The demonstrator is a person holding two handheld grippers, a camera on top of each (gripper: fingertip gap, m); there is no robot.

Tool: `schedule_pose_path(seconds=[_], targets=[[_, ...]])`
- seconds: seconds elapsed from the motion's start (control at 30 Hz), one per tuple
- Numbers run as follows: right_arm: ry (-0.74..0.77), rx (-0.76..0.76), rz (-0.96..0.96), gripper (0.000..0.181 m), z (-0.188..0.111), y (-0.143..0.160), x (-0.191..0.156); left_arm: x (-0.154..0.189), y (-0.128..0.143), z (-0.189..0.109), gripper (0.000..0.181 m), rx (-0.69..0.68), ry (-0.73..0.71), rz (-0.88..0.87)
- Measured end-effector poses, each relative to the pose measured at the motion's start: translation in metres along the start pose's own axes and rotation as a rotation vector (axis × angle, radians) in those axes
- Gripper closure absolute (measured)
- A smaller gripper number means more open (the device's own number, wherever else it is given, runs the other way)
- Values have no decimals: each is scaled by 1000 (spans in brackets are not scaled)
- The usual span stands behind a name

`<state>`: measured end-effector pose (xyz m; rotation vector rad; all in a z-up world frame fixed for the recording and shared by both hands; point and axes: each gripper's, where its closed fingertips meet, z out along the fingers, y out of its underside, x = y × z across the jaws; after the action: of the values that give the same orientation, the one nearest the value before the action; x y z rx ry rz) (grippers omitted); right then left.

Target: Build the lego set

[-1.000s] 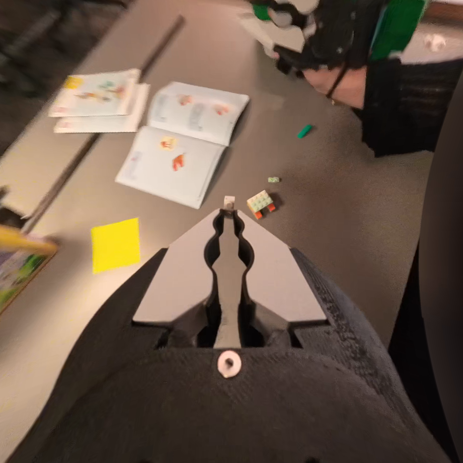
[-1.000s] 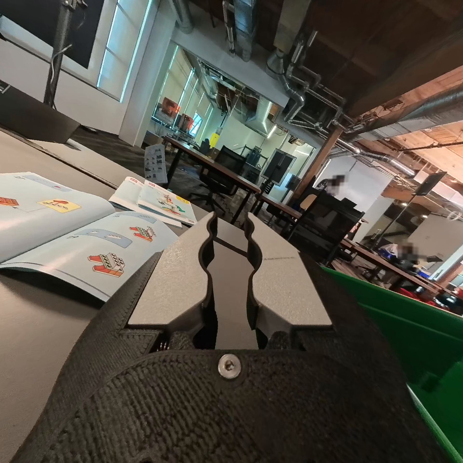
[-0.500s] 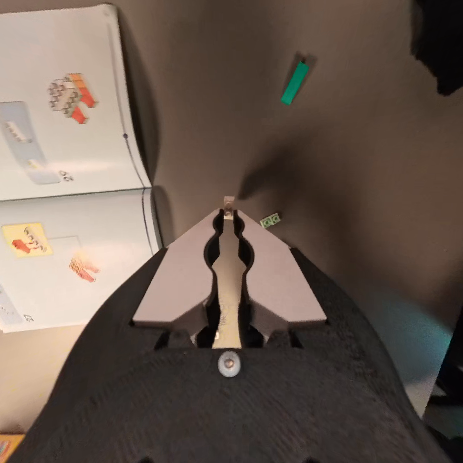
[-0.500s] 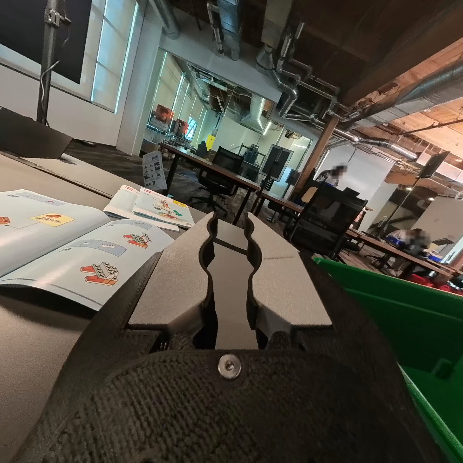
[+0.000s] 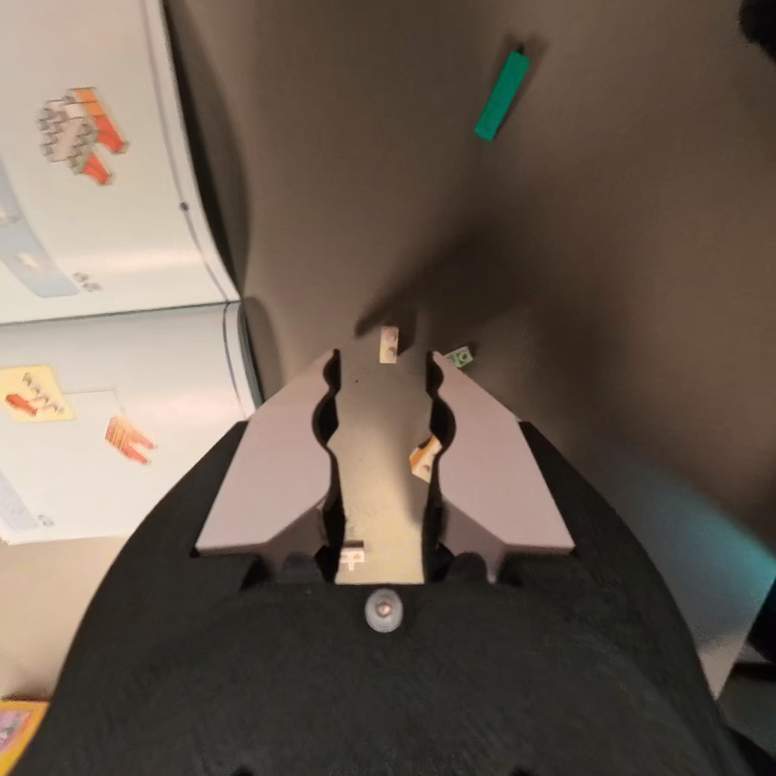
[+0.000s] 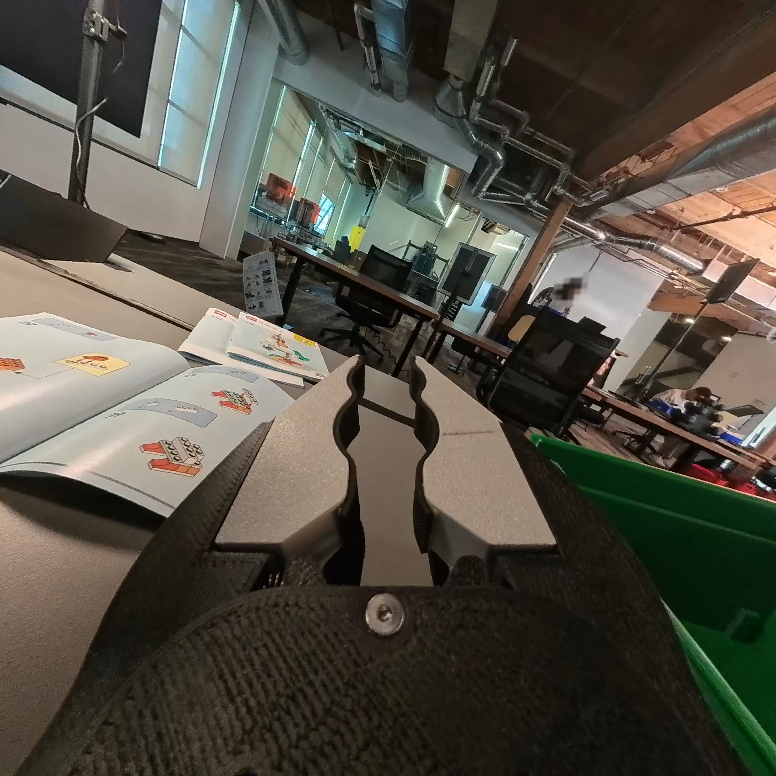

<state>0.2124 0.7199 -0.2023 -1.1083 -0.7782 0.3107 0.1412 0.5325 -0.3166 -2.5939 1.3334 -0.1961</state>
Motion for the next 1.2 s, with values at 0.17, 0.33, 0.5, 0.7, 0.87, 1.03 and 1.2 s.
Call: schedule_pose_path(seconds=[0.17,0.33,0.5,0.7,0.87,1.03,1.2], targets=[[-5,-1,-6,163,0,0,-1,-20,10,-38,87,264,-207,-303],[-18,-3,-25,163,1,0,-6,0,28,-50,84,550,-320,-568],[-27,-8,-44,163,1,1,-9,20,45,-29,96,562,-416,-587],[-33,-12,-53,163,0,2,-10,18,56,-12,109,456,-488,-513],[-43,-14,-62,163,0,2,-12,13,62,-11,122,483,-439,-482],[-72,-16,-71,163,1,3,-18,9,68,-11,137,499,-403,-443],[-330,13,22,161,-8,-10,-54,1,67,-17,122,510,-467,-233]])
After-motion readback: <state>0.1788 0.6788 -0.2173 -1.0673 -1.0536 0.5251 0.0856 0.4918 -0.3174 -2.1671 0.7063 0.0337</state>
